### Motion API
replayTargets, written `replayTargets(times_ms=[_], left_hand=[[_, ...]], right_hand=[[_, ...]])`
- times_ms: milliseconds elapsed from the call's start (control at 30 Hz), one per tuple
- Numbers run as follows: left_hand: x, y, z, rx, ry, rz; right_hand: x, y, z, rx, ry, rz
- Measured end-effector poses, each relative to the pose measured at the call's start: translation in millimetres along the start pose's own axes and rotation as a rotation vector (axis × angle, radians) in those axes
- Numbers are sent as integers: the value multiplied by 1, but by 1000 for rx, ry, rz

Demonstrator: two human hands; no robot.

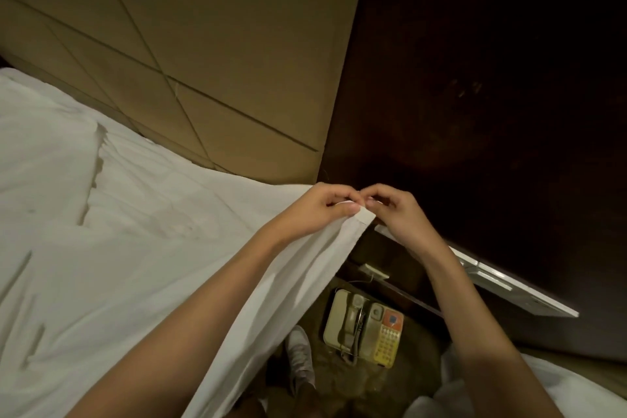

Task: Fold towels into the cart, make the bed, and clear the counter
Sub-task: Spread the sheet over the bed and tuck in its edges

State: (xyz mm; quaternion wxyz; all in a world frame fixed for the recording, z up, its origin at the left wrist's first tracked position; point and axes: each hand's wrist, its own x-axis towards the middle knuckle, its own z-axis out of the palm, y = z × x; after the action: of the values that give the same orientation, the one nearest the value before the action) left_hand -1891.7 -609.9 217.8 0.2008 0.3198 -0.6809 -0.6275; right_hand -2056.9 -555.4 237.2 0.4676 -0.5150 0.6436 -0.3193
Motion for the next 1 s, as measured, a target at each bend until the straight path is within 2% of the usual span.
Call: replayTargets(times_ms=[133,233,300,467,533,633,700,800,900,1000], left_hand=[[3,6,4,43,96,18],[4,5,6,84,150,27],[4,5,10,84,129,31],[3,1,24,140,125,2],[-4,-5,24,250,97,-95],[-23,-25,14,591,27,-241],[-32,-33,5,713,64,-265],[-19,-20,-4,776,142,-148],[10,5,-11,935,172,6],[31,5,-8,1017,109,-1]], right_hand=[[-14,-5,-5,145,27,174],[-23,-9,-5,195,-25,187],[-25,-10,-2,103,-42,161],[-28,-3,-5,-112,77,147],[-32,3,-14,-138,84,160],[-41,16,-25,-156,123,191],[-46,22,-27,-169,130,208],[-51,24,-29,-185,138,207],[-56,25,-31,-176,167,202],[-61,29,-35,-186,179,191]])
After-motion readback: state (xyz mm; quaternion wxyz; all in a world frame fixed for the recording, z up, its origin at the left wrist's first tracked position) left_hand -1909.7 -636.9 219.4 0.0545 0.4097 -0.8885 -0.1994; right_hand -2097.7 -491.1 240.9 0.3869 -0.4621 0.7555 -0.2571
